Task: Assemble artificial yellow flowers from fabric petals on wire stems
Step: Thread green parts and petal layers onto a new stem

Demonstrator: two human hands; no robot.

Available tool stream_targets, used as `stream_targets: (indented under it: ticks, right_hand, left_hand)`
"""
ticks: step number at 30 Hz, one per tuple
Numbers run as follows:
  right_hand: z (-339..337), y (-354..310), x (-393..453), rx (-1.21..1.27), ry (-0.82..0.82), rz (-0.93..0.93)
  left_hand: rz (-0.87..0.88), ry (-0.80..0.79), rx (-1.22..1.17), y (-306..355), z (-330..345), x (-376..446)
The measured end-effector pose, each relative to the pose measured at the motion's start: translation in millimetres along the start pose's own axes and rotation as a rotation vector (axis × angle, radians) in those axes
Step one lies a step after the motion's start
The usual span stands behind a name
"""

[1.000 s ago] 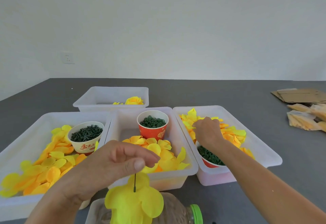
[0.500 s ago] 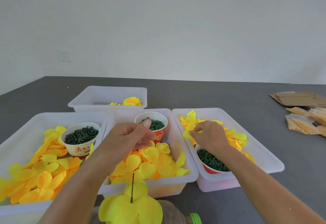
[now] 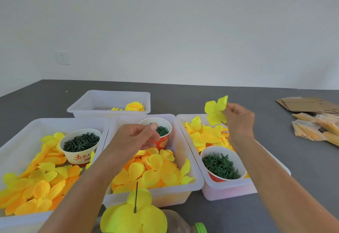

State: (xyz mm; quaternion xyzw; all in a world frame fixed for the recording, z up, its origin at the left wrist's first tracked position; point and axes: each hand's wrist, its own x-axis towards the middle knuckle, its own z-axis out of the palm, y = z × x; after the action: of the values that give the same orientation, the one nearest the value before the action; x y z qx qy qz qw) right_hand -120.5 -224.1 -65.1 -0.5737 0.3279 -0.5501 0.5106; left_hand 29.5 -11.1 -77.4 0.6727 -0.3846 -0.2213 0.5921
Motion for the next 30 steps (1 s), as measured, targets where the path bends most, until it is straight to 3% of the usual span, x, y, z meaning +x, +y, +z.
stream_targets:
  ticks: [3,7,13,16,25,30]
  right_hand:
    - [3,-20,-8,0.198,-0.074,0.132]
    - [16,-42,-36,0.485,-0.353,0.358]
    - [47,-63,-99,0.431,-0.699,0.427]
    - [59,-68,-122,0.400,-0.722,0.444]
    - [60,-71,-146,0.232,-0.674,0.469]
    - [52,-74,-152,0.204,-0.716,0.483]
  left_hand:
    - [0.015,0.043,-0.024,5,-4,-2]
    - [0.059,0.101,-0.071,20,-9,-12]
    - [0.072,0.005,-0.164,49,-21,-41]
    - [0.090,-0.051,-0.185,60,-23,-58]
    - [-0.078,0.038,-0.236,58,-29,-95]
    - [-0.055,0.085,-0.224,52,-25,-105]
